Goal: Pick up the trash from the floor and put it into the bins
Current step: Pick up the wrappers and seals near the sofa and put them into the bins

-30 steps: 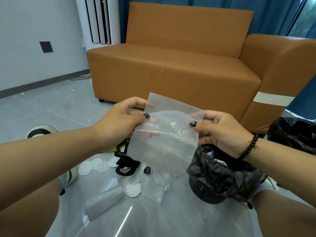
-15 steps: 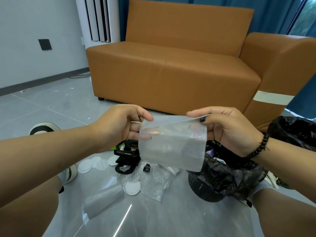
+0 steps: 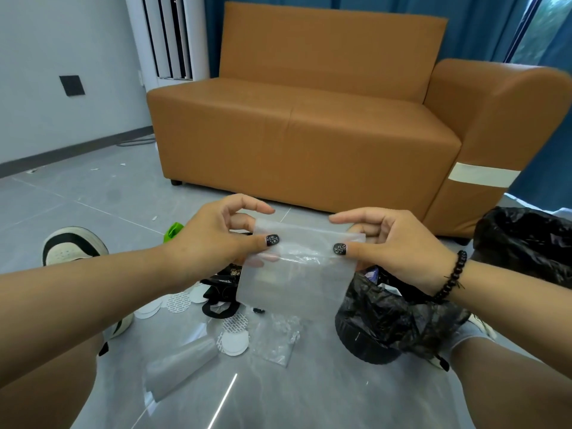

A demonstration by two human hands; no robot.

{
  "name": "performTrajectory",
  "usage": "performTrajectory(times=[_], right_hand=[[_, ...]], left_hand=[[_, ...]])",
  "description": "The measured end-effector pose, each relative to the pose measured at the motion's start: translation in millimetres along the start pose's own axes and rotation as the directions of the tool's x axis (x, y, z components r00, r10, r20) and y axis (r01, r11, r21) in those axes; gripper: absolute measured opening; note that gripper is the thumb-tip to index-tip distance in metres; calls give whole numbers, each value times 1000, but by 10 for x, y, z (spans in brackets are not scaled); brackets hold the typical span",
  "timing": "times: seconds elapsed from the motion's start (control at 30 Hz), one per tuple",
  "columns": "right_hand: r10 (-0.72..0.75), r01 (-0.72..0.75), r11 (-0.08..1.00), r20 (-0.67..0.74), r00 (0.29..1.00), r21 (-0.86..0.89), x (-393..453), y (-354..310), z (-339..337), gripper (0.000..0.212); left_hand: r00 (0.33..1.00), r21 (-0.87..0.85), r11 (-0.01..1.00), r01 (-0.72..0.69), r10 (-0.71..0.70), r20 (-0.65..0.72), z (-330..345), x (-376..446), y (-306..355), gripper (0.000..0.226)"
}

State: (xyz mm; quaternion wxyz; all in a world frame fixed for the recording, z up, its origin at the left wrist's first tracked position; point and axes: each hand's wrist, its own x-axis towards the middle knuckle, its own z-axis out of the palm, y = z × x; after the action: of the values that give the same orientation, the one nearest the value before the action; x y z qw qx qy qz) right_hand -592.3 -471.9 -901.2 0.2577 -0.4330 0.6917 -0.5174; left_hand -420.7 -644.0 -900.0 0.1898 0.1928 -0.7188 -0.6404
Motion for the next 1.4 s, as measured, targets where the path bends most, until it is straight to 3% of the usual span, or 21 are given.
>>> performTrajectory(times=[0.17, 0.33, 0.5, 0.8, 0.93, 1.13, 1.4], right_hand=[[-40, 38, 996, -23, 999, -79, 5, 30, 13, 23], [-101, 96, 987, -28, 994, -130, -2, 36, 16, 26], [-124, 121, 989, -23, 992, -89, 0, 74, 38, 27], [-101, 104, 994, 84, 991, -22, -37, 65, 108, 26], [-40, 38, 999, 161, 986, 18, -52, 70, 86, 16], [71, -70, 997, 193, 979, -13, -46, 90, 133, 25], [-64, 73, 993, 93, 994, -98, -44, 60, 132, 18]], left_hand=[[999, -29, 999, 26, -25, 36, -2, 3, -18, 11], [984, 11, 996, 88, -88, 157, -11, -5, -40, 21], [943, -36, 988, 148, -130, 307, -17, -44, -24, 12], [971, 74, 992, 103, -116, 208, 6, -56, -49, 25], [972, 94, 992, 89, -107, 209, -24, -32, -74, 26], [978, 126, 990, 56, -80, 191, -36, -13, -109, 27], [948, 98, 982, 160, -181, 263, 14, -17, -125, 21]])
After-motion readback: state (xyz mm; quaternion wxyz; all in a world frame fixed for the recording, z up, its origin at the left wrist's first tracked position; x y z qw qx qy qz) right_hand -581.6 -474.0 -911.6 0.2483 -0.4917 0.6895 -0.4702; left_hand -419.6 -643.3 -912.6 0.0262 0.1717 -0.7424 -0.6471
